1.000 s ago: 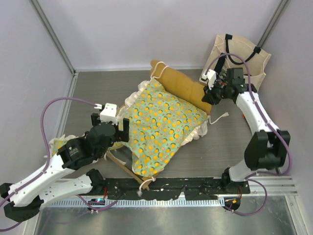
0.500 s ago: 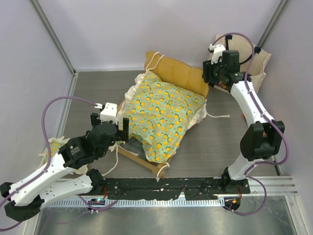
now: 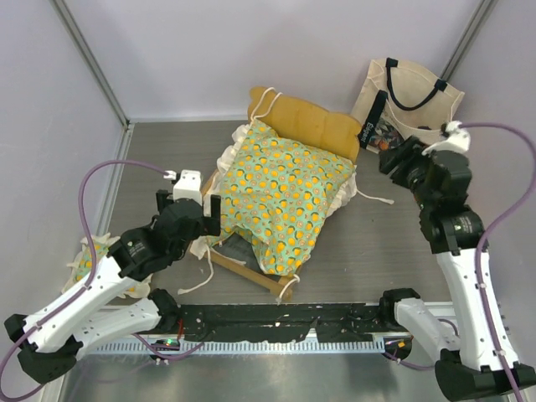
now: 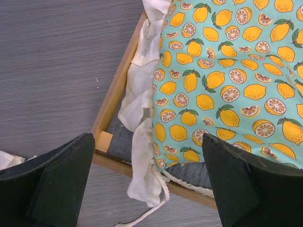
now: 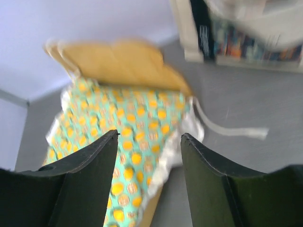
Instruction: Set up the pet bed
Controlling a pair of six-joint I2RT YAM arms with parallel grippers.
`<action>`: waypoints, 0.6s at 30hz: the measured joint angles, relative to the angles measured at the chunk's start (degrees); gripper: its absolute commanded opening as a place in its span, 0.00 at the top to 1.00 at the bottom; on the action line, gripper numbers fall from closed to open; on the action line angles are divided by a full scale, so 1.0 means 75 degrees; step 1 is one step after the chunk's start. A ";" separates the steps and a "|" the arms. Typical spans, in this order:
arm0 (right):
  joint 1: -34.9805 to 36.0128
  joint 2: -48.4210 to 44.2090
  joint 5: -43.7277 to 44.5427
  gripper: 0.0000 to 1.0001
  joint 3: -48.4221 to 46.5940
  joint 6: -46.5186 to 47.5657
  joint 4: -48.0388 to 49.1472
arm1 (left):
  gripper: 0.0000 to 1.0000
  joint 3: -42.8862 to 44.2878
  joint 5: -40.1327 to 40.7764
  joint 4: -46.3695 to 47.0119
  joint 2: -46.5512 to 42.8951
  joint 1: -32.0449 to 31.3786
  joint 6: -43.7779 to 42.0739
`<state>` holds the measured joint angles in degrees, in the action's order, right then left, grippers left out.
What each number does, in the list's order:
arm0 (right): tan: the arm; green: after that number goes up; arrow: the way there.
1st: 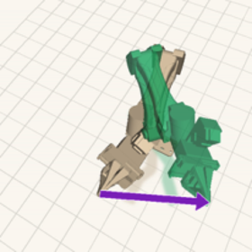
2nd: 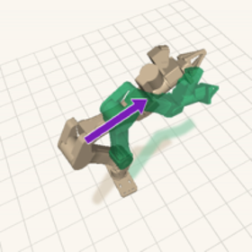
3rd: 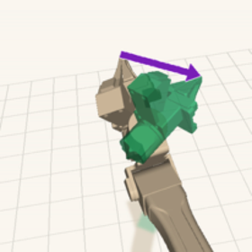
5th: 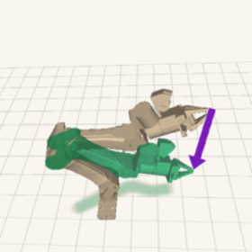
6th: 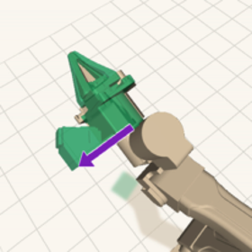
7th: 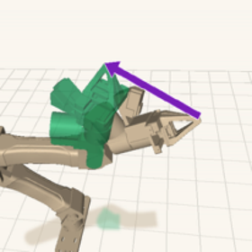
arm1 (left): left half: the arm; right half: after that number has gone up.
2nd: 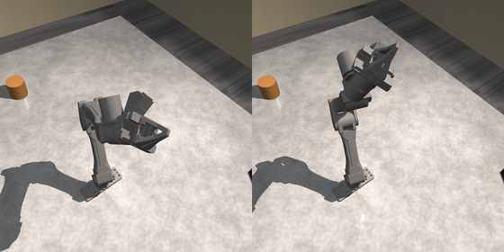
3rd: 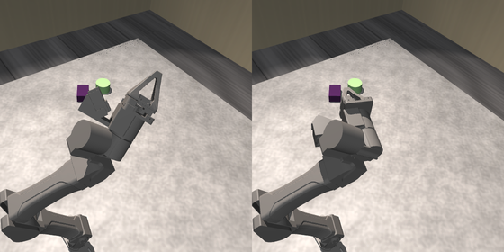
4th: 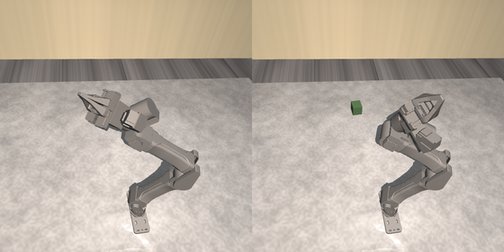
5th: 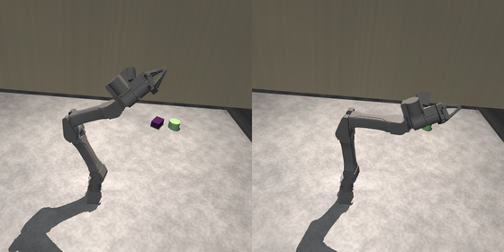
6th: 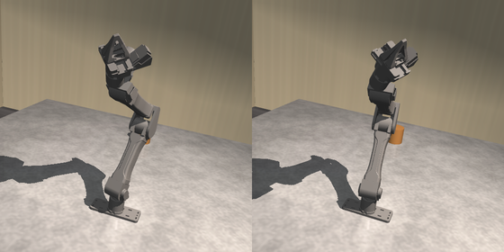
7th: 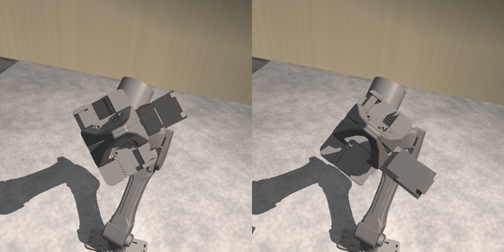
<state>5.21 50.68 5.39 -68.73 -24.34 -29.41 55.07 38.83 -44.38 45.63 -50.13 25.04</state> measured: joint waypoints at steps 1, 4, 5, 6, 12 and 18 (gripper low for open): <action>0.0076 -0.0105 -0.0122 0.44 0.0367 -0.0315 -0.0073 | 0.00 0.0000 -0.0134 0.0009 0.0047 0.0119 0.0000; 0.0356 -0.0105 -0.0446 0.46 0.1786 -0.1052 -0.0224 | 0.00 0.0000 -0.0519 0.0108 0.0245 0.0425 0.0000; 0.0472 -0.0052 -0.0557 0.47 0.2326 -0.1314 -0.0358 | 0.00 0.0000 -0.0659 0.0146 0.0329 0.0527 0.0000; 0.0647 0.0061 -0.0618 0.47 0.2862 -0.1585 -0.0434 | 0.00 0.0000 -0.0772 0.0175 0.0399 0.0606 0.0000; 0.1874 0.0420 -0.0664 0.48 0.3987 -0.2681 -0.0600 | 0.00 -0.0003 -0.1478 0.0318 0.0635 0.1081 0.0000; 0.2903 0.1134 -0.0501 0.48 0.3993 -0.3319 0.0271 | 0.00 -0.0102 -0.1926 0.0466 0.0548 0.1480 0.0000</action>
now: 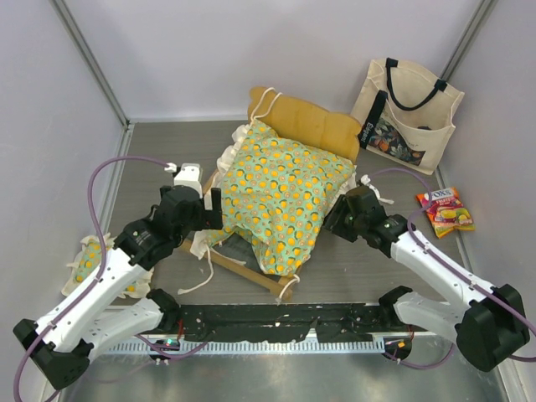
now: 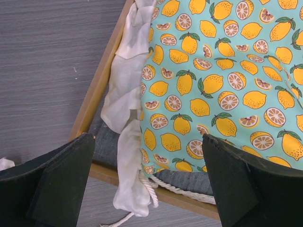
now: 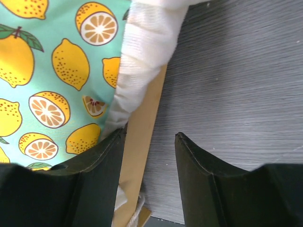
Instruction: Set up the pet bed
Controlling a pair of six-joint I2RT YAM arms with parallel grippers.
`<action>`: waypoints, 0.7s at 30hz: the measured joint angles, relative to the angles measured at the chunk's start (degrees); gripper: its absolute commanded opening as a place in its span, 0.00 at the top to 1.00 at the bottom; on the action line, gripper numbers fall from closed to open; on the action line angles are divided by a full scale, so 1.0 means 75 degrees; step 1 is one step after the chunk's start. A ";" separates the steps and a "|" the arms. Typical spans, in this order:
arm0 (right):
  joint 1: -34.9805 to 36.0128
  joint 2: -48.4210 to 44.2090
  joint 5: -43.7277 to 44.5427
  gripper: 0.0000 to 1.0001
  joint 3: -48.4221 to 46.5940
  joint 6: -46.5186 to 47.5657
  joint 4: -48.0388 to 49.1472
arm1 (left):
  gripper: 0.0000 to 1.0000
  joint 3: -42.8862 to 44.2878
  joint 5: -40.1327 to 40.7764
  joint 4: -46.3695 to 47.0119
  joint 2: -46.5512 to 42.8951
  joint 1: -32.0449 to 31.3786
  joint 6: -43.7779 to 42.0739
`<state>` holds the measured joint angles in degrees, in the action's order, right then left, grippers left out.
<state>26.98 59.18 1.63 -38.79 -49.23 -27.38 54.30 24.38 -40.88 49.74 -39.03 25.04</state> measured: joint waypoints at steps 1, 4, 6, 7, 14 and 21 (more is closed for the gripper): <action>0.0111 0.0041 0.0035 0.48 0.0015 -0.0090 0.0108 | 0.00 -0.0026 -0.0055 0.0009 -0.0032 0.0052 0.0000; 0.0289 0.0125 0.0131 0.48 0.0055 -0.0277 0.0376 | 0.00 -0.0067 -0.0195 0.0047 -0.0093 0.0172 0.0000; 0.0373 0.0227 0.0181 0.48 0.0093 -0.0367 0.0557 | 0.00 -0.0085 -0.0262 0.0055 -0.0105 0.0224 0.0000; 0.0402 0.0283 0.0201 0.48 0.0125 -0.0420 0.0644 | 0.00 -0.0093 -0.0280 0.0055 -0.0105 0.0236 -0.0003; 0.0866 0.1008 0.0766 0.48 0.0041 -0.0469 0.0898 | 0.00 -0.0184 -0.0487 0.0096 -0.0108 0.0321 -0.0003; 0.1294 0.1958 0.1472 0.88 -0.0507 -0.0221 0.0810 | 0.00 -0.0256 -0.0560 0.0099 -0.0291 0.0350 -0.0003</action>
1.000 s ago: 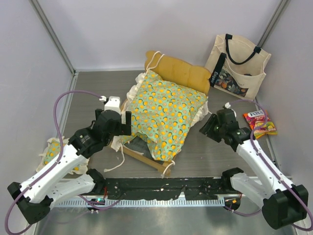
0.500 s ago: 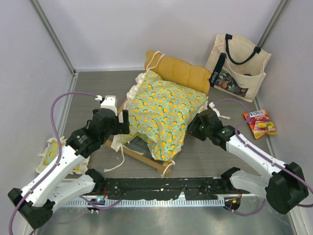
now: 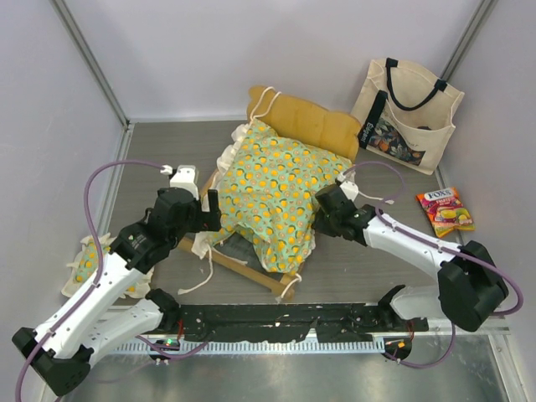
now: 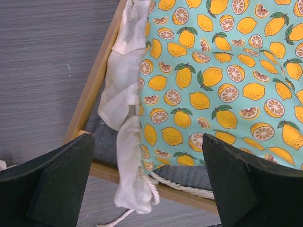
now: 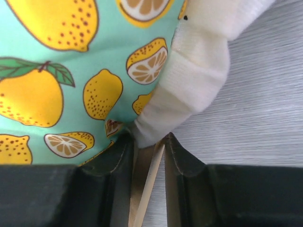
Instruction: Set up the pet bed
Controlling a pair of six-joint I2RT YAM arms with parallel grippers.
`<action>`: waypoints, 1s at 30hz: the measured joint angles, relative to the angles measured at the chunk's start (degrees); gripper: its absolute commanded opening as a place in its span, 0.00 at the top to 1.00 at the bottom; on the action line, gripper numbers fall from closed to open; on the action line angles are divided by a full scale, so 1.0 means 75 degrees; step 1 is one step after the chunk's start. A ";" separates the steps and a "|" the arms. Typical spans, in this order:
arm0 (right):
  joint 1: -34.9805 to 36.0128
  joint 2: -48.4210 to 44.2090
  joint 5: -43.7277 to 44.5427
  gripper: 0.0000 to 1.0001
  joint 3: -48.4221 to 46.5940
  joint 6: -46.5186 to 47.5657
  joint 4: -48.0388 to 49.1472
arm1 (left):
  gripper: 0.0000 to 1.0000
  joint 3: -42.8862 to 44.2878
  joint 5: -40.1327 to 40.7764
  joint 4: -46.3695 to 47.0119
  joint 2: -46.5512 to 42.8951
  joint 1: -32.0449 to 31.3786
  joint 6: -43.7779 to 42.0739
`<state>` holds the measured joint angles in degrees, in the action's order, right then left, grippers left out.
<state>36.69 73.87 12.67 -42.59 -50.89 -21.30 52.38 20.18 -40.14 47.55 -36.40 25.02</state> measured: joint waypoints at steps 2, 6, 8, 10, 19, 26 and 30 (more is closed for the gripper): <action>0.0055 0.0157 0.0335 0.97 -0.0262 -0.0029 -0.0341 | 0.00 -0.0003 0.0003 -0.0009 -0.0082 0.0023 -0.0003; -0.0090 0.0513 0.1291 0.99 -0.0819 0.0670 -0.1122 | 0.00 -0.0003 0.0020 -0.0055 -0.0245 0.0052 -0.0015; -0.0119 0.0729 0.1472 0.99 -0.1064 0.1309 -0.1367 | 0.00 -0.0003 0.0032 -0.0082 -0.0289 0.0073 -0.0029; -0.0096 0.1043 0.1483 0.99 -0.1364 0.1813 -0.1443 | 0.00 -0.0003 0.0035 -0.0111 -0.0312 0.0085 -0.0038; -0.0312 0.2480 0.1116 0.99 -0.2550 0.4351 -0.0210 | 0.00 -0.0032 0.0087 -0.0175 -0.0396 0.0125 -0.0119; -0.0507 0.3249 0.0358 0.70 -0.3450 0.6207 0.0242 | 0.00 -0.0032 0.0099 -0.0178 -0.0402 0.0172 -0.0178; -0.0580 0.3803 0.0184 0.37 -0.4631 0.6814 -0.0484 | 0.00 -0.0035 0.0099 -0.0178 -0.0402 0.0172 -0.0181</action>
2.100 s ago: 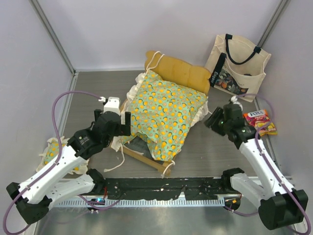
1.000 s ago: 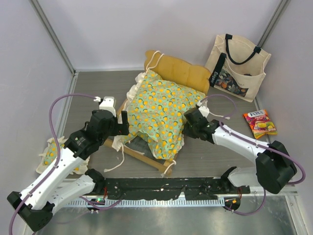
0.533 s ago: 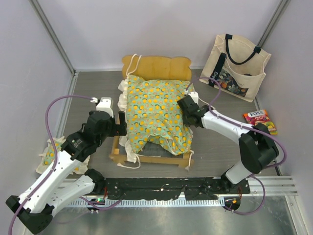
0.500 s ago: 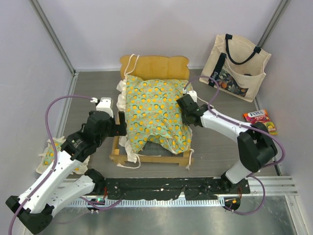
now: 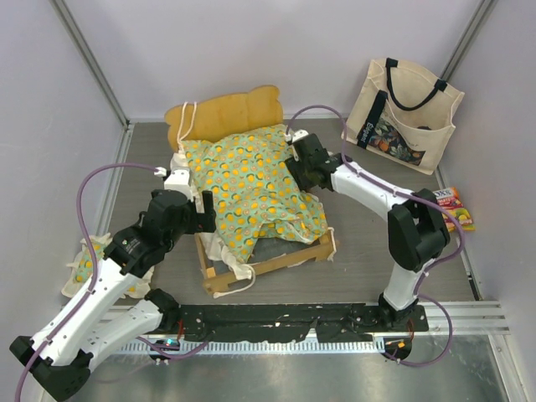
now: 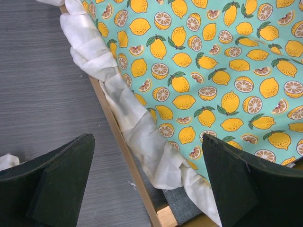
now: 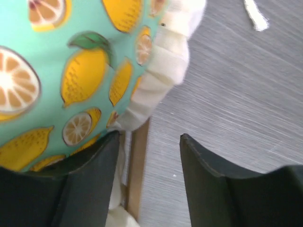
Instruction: Set up the pet bed
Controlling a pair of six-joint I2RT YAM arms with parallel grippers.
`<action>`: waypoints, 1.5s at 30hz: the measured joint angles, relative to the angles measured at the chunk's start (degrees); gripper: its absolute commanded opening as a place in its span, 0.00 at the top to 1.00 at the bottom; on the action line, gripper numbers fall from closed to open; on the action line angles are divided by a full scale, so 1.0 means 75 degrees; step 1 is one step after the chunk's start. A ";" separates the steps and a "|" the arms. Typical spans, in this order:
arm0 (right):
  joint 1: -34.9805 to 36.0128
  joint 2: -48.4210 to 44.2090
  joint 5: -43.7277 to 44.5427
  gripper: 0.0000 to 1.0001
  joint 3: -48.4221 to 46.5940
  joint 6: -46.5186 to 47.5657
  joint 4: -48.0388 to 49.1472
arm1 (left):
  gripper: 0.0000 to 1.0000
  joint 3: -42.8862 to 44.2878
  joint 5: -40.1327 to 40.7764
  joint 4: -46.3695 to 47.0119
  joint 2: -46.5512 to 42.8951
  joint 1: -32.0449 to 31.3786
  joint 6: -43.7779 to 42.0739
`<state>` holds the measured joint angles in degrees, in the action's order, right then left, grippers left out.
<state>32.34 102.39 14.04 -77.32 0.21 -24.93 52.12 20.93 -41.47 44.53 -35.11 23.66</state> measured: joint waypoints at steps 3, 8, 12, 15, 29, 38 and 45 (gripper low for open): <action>-0.0195 -0.0227 -0.0061 0.33 -0.0125 0.0137 -0.0280 | 0.00 -0.0015 0.0000 0.0000 0.0003 0.0000 0.0000; -0.0787 -0.1507 0.0017 0.29 0.0749 -0.0321 -0.0437 | 0.00 -0.0026 0.0000 0.0003 0.0087 0.0006 0.0000; -0.1110 -0.3308 0.0315 0.28 0.1612 -0.0880 -0.0595 | 0.00 -0.0026 0.0000 -0.0003 0.0137 0.0029 -0.0006; -0.1078 -0.4692 0.0096 0.34 0.2133 -0.1207 -0.0807 | 0.00 -0.0026 0.0003 -0.0003 0.0137 0.0050 -0.0009; -0.1070 -0.5394 -0.2541 0.53 0.3142 -0.2057 -0.2454 | 0.00 -0.0026 -0.0134 0.0000 0.0242 0.0055 -0.0012; -0.1070 -0.5330 -0.3086 0.64 0.3337 -0.2218 -0.2827 | 0.00 -0.0026 -0.0166 0.0000 0.0283 0.0055 -0.0015; -0.1070 -0.5144 -0.3363 0.70 0.3450 -0.2209 -0.2932 | 0.00 -0.0026 -0.0172 0.0003 0.0402 0.0055 -0.0017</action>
<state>24.32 63.81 -11.18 -51.44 -16.36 -46.92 51.92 19.64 -41.45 47.55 -34.70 23.53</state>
